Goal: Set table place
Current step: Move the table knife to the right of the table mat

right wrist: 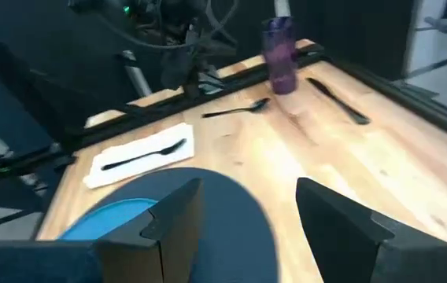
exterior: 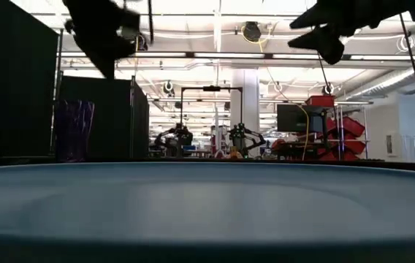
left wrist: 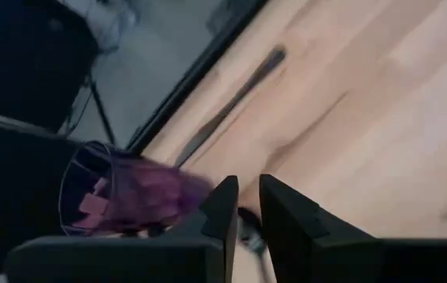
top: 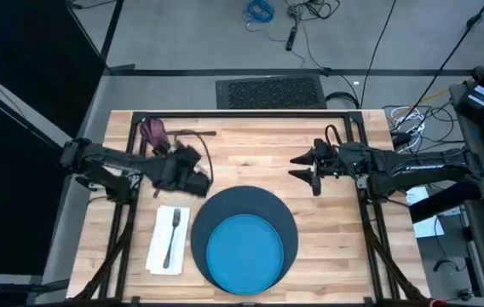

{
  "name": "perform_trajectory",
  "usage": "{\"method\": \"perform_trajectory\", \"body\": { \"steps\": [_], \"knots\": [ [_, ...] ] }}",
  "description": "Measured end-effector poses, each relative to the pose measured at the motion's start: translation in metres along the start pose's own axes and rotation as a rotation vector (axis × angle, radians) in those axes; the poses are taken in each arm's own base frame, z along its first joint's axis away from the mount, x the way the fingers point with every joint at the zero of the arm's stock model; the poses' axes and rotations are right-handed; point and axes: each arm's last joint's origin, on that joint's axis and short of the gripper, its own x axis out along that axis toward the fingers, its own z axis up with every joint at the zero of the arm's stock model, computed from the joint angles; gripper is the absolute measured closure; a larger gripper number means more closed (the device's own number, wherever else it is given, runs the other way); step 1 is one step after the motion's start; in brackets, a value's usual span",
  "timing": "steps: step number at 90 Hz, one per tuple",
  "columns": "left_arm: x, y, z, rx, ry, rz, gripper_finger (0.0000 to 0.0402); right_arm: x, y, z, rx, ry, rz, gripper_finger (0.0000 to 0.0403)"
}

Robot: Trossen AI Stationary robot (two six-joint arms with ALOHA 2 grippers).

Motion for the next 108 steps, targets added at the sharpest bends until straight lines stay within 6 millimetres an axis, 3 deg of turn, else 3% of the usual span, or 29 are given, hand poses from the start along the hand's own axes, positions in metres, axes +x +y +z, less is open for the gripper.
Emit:
{"method": "perform_trajectory", "body": {
  "steps": [21,38,57,108],
  "knots": [
    [0.06,0.024,0.035,-0.007,0.074,-0.123,0.0359,0.008,-0.015,-0.001,-0.007,0.03,-0.078,0.0211],
    [0.1,0.062,0.072,-0.158,-0.045,-0.279,0.0359,0.02,-0.024,-0.008,-0.005,0.095,-0.132,0.0211],
    [0.142,0.101,0.082,-0.337,-0.045,-0.291,0.0359,0.037,-0.032,-0.018,-0.007,0.176,-0.172,0.0211],
    [0.23,0.067,0.072,-0.21,0.188,-0.315,0.0359,0.062,-0.045,-0.036,-0.017,0.3,-0.181,0.0211]
  ]
}}
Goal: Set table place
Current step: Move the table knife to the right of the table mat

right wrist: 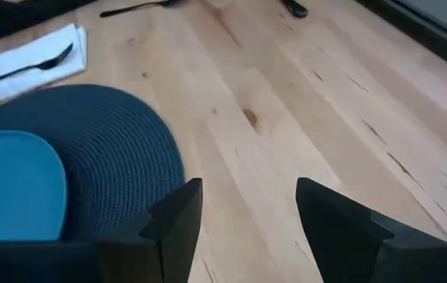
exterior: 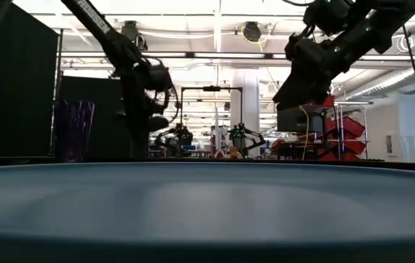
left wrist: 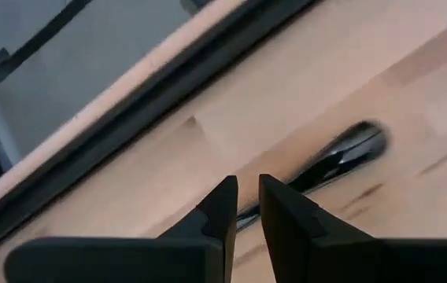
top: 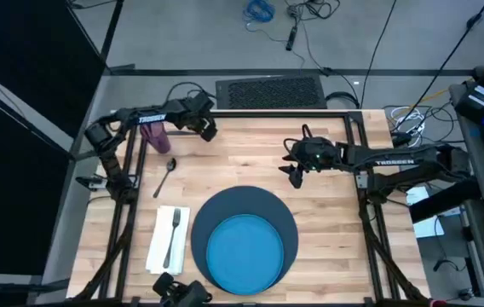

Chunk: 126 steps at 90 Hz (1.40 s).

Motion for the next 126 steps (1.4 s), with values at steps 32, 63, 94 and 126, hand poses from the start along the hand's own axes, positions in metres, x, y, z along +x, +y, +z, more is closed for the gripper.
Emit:
{"method": "perform_trajectory", "body": {
  "steps": [32,63,94,126],
  "knots": [
    [0.012,-0.003,-0.004,0.022,0.047,0.008,0.0359,0.0,0.001,0.004,-0.007,-0.044,0.011,0.0211],
    [0.012,-0.003,-0.005,0.04,0.067,0.004,0.0359,0.0,0.001,0.005,-0.007,-0.048,0.014,0.0211],
    [0.012,-0.004,-0.009,0.08,0.105,-0.016,0.0359,0.0,0.002,0.005,-0.008,-0.047,0.039,0.0211],
    [0.027,-0.009,-0.012,0.148,0.145,-0.025,0.0359,-0.001,0.003,0.009,-0.008,-0.062,0.043,0.0211]
  ]
}}
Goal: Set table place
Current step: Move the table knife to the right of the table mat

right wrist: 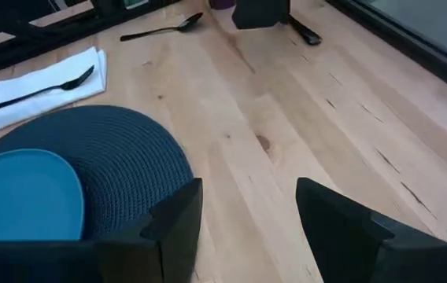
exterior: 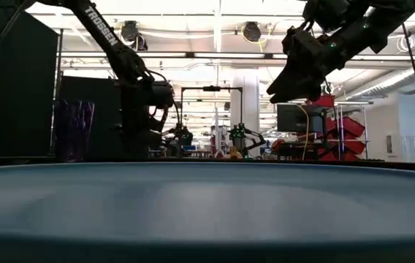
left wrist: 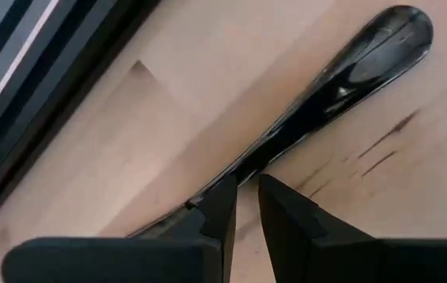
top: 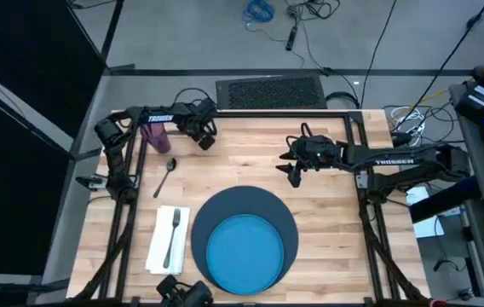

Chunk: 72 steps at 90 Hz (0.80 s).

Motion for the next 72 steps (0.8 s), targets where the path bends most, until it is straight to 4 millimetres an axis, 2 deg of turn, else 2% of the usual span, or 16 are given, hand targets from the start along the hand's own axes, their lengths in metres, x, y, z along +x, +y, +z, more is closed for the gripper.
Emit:
{"method": "perform_trajectory", "body": {
  "steps": [25,54,72],
  "knots": [
    [0.0,-0.003,0.002,0.042,-0.019,-0.055,0.0359,0.0,0.0,0.0,-0.006,-0.001,-0.002,0.0211],
    [-0.007,-0.03,0.004,0.118,-0.03,-0.154,0.0359,0.0,0.0,0.0,-0.006,-0.002,-0.002,0.0211],
    [-0.018,-0.052,0.009,0.167,-0.063,-0.29,0.0359,0.0,0.0,0.001,-0.006,-0.007,0.0,0.0211]
  ]
}}
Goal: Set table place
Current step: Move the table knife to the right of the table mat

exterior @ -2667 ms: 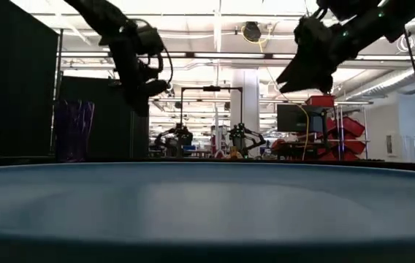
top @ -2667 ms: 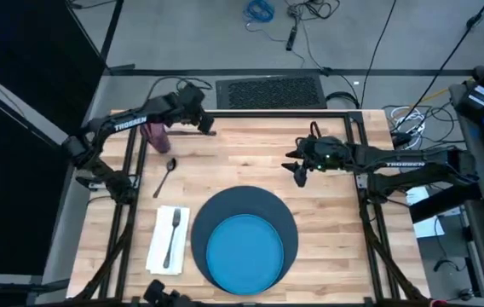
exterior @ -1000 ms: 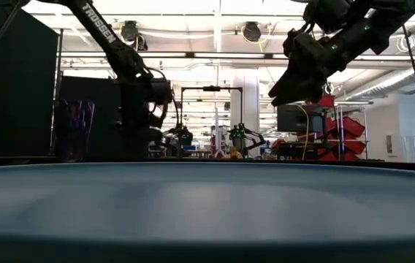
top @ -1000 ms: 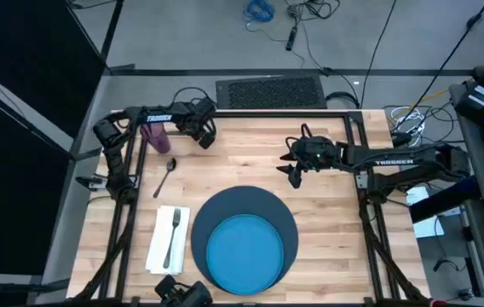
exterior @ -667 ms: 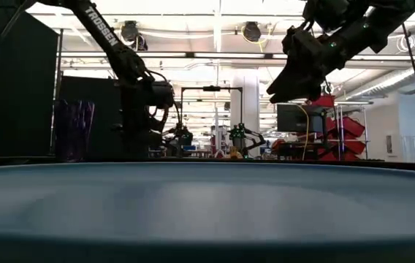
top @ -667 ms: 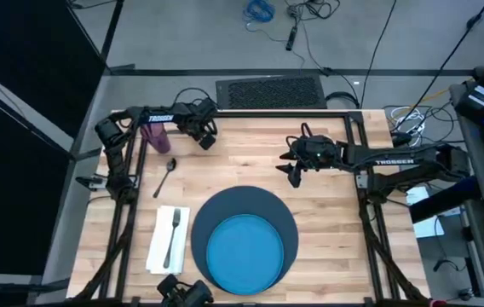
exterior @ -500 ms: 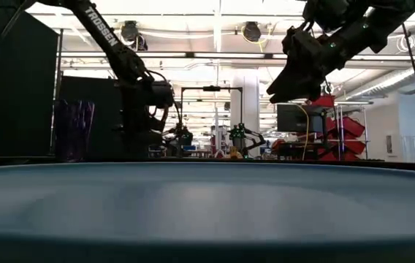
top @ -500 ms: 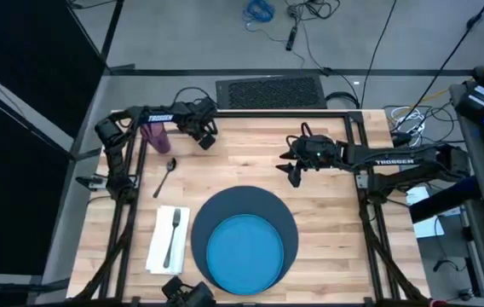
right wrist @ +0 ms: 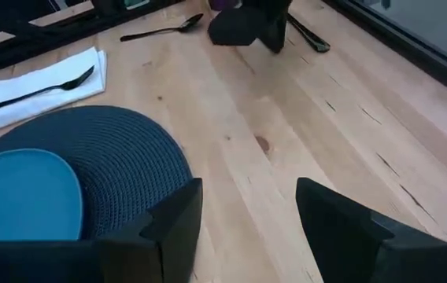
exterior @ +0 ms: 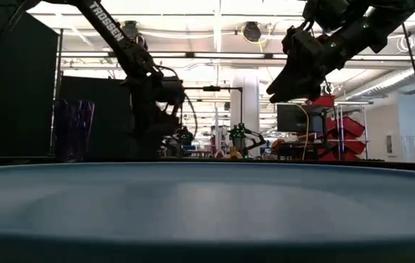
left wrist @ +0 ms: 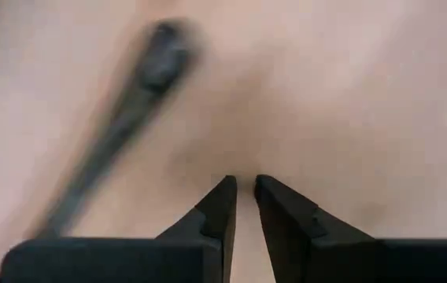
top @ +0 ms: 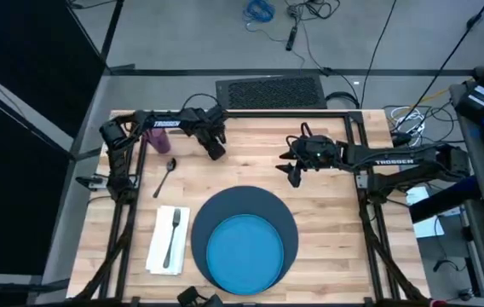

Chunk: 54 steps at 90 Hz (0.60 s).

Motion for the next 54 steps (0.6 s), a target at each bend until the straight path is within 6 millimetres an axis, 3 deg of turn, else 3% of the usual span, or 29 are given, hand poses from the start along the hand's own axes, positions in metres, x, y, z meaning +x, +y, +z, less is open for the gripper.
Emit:
{"method": "perform_trajectory", "body": {
  "steps": [9,27,39,54],
  "knots": [
    [-0.002,-0.01,0.004,0.044,-0.018,-0.021,0.0359,0.0,0.0,0.001,0.0,-0.01,0.002,0.0211],
    [-0.021,-0.012,0.024,0.077,-0.084,0.192,0.0359,0.0,0.0,0.001,0.0,-0.01,0.002,0.0211],
    [-0.03,0.008,0.029,0.017,-0.087,0.218,0.0359,0.0,0.0,0.001,0.0,-0.01,0.002,0.0211],
    [-0.033,0.047,0.015,-0.132,0.012,0.246,0.0359,0.0,0.001,0.001,0.002,0.0,0.041,0.0211]
  ]
}}
